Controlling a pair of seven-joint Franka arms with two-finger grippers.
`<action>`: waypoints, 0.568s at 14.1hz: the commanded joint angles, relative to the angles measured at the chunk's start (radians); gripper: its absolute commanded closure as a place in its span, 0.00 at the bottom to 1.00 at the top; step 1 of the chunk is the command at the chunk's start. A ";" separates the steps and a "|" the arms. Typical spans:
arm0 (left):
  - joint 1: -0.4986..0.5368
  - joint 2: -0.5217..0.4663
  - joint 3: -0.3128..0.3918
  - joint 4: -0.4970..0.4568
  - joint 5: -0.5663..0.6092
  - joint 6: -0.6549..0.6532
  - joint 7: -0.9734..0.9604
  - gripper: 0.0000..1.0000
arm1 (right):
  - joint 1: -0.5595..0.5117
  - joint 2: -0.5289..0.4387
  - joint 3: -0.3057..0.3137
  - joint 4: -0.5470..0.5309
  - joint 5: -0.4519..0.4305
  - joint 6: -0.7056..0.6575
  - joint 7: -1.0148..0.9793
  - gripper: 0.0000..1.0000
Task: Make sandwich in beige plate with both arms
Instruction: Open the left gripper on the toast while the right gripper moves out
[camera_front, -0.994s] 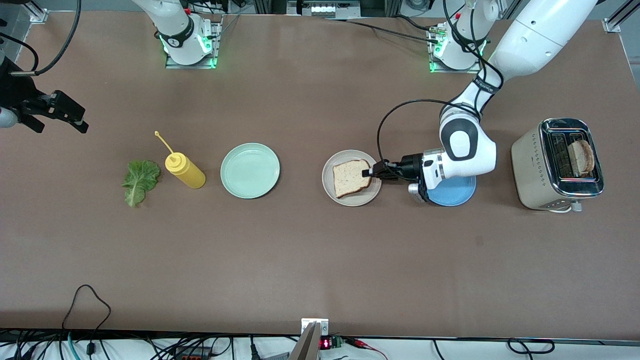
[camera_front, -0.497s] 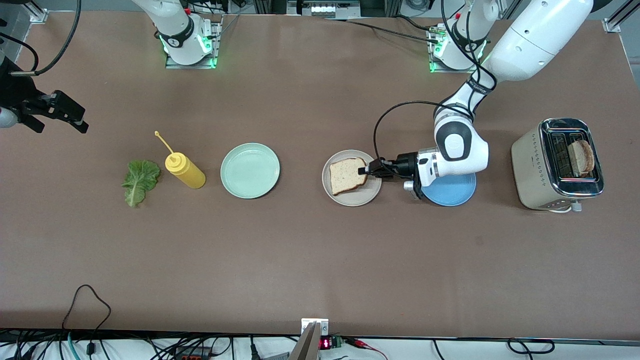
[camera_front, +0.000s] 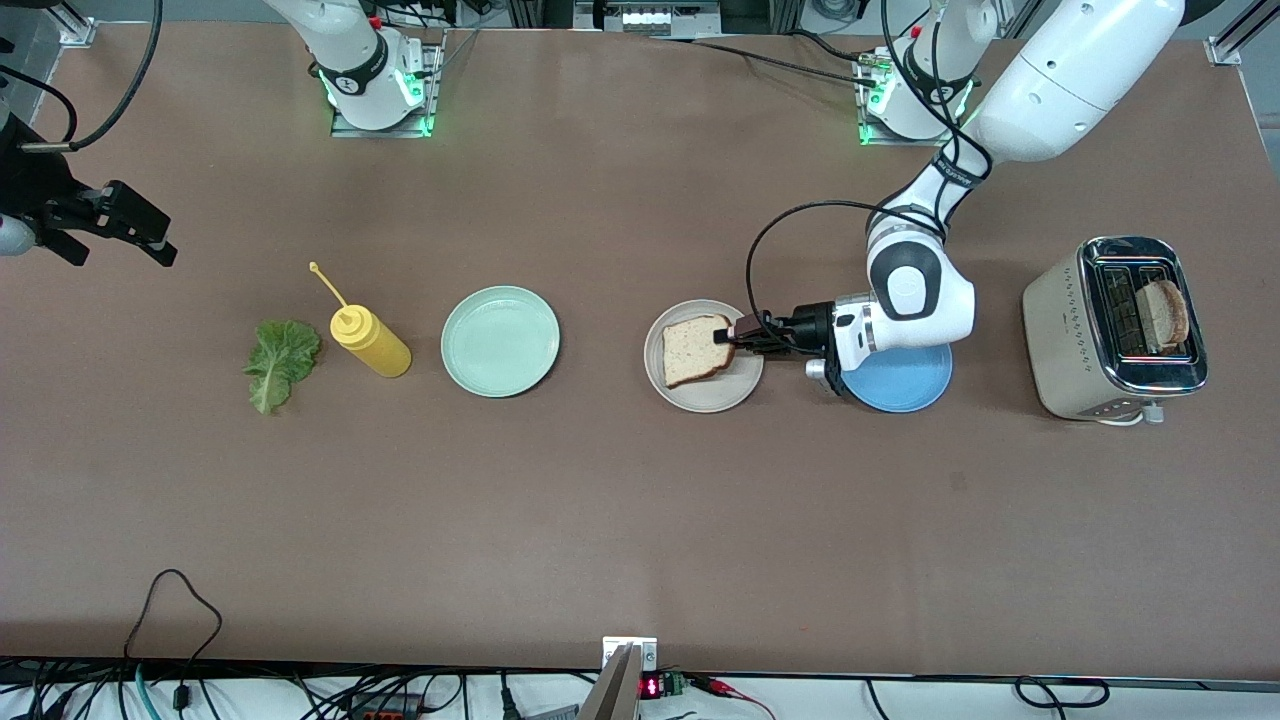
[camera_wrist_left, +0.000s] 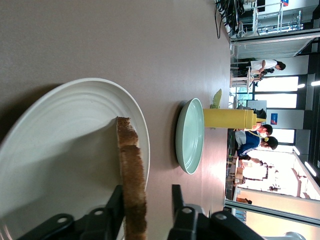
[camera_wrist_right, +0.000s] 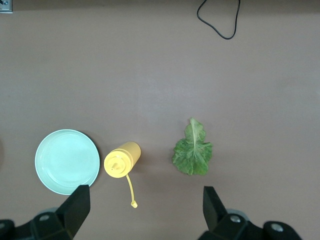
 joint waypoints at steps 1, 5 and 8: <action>0.003 -0.016 -0.007 0.005 -0.025 0.006 0.031 0.00 | -0.001 -0.001 0.003 -0.012 0.014 0.009 -0.016 0.00; 0.011 -0.045 0.001 0.007 0.080 0.011 0.024 0.00 | 0.025 0.043 0.003 -0.010 0.030 0.009 -0.196 0.00; 0.017 -0.073 0.005 0.008 0.165 0.011 0.007 0.00 | 0.020 0.063 -0.002 -0.012 0.064 -0.005 -0.409 0.00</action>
